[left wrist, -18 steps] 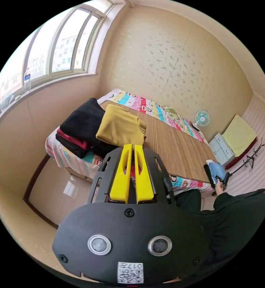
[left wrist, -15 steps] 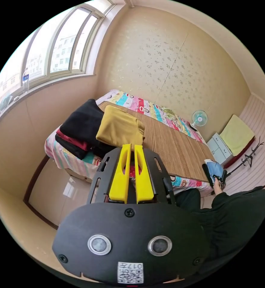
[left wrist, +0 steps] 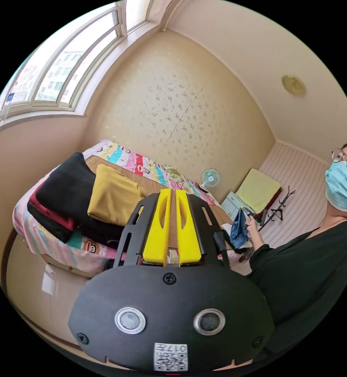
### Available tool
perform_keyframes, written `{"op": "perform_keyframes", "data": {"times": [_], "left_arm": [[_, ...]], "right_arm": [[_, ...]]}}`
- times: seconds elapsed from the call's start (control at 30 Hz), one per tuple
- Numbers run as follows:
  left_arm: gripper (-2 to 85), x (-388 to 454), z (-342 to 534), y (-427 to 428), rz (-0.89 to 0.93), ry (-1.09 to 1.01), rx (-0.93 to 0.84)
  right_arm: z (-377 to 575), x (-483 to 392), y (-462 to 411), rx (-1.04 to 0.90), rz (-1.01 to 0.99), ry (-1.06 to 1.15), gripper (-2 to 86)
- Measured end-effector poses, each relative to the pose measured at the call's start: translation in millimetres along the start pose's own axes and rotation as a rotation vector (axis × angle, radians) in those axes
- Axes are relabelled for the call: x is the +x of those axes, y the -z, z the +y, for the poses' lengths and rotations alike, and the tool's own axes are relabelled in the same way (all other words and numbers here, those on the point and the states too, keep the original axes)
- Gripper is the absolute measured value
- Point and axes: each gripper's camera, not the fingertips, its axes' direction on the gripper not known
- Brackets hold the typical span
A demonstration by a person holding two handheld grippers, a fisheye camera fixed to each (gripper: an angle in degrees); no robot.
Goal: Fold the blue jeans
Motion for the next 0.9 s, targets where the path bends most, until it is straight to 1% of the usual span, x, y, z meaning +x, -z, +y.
{"op": "perform_keyframes", "data": {"times": [0.07, 0.13, 0.2, 0.27, 0.33, 0.37, 0.43, 0.5, 0.57, 0.73, 0.9], "left_arm": [[-0.3, -0.3, 2.7, -0.9, -0.032, -0.033, -0.014], [-0.3, -8.0, 7.1, -7.7, -0.004, -0.051, -0.044], [-0.3, -18.7, 10.0, -14.5, 0.032, -0.03, -0.066], [-0.4, -28.9, 13.6, -17.3, 0.049, 0.001, -0.063], [-0.7, -40.4, 19.2, -19.0, 0.08, 0.027, -0.023], [-0.8, -42.7, 20.1, -20.2, 0.093, 0.03, -0.017], [-0.9, -49.0, 21.4, -26.8, 0.129, 0.05, -0.023], [-0.9, -48.5, 23.8, -30.7, 0.135, 0.04, -0.019], [-1.0, -48.2, 26.8, -37.4, 0.138, 0.031, -0.019], [-1.0, -49.4, 32.0, -72.8, 0.14, 0.033, -0.086], [-1.0, -43.7, 32.9, -81.2, 0.108, -0.003, -0.089]], "right_arm": [[5.7, -43.6, -11.5, -0.001, -0.211, 0.104, 0.6], [23.6, -66.7, -32.9, -0.04, -0.324, 0.156, 0.6], [49.5, -73.9, -65.8, -0.125, -0.316, 0.056, 0.6], [91.2, -70.1, -118.5, -0.362, -0.244, -0.11, 0.6], [124.2, -66.3, -149.0, -0.532, -0.211, -0.157, 0.6], [141.0, -61.6, -158.4, -0.593, -0.23, -0.182, 0.6], [153.8, -50.9, -161.6, -0.641, -0.272, -0.218, 0.6], [155.4, -37.8, -157.9, -0.67, -0.252, -0.23, 0.6], [147.5, -19.0, -147.2, -0.672, -0.168, -0.231, 0.7], [123.3, 11.5, -125.9, -0.621, -0.164, -0.249, 0.8], [113.9, 30.7, -113.5, -0.622, -0.095, -0.218, 0.8]]}}
